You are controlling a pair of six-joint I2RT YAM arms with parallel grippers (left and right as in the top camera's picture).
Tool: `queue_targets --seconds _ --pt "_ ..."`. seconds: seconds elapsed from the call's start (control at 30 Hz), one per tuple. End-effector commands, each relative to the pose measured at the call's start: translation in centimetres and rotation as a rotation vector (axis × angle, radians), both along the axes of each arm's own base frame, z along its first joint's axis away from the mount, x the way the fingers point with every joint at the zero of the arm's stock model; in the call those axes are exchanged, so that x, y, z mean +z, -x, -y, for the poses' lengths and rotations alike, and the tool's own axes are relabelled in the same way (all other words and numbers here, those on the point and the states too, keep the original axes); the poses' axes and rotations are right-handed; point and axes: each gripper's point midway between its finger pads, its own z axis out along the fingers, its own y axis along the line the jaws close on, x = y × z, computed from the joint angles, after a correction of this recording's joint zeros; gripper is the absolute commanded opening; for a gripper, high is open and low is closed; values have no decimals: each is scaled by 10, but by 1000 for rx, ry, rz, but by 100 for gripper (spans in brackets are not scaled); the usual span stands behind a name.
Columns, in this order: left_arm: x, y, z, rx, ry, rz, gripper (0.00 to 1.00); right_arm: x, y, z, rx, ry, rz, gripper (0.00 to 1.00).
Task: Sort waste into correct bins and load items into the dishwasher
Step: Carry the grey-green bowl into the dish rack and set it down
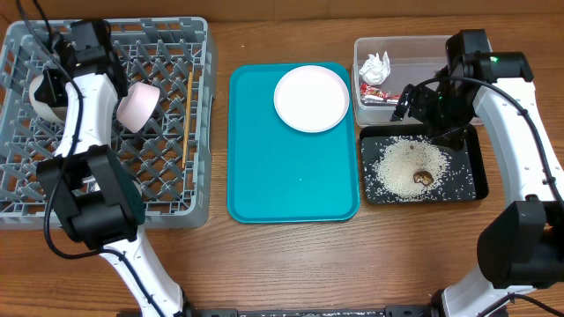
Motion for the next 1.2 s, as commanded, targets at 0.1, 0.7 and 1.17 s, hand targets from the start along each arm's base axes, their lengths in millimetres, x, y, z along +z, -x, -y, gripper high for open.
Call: queue_targets --seconds 0.1,0.7,1.17 --pt "-7 -5 11 -19 -16 -51 4 3 -1 -3 3 -9 12 100" --pt "10 18 -6 64 -112 -171 4 3 -2 -3 3 -9 15 100" --pt "-3 15 0 44 -69 -137 4 3 -2 -2 4 -9 15 100"
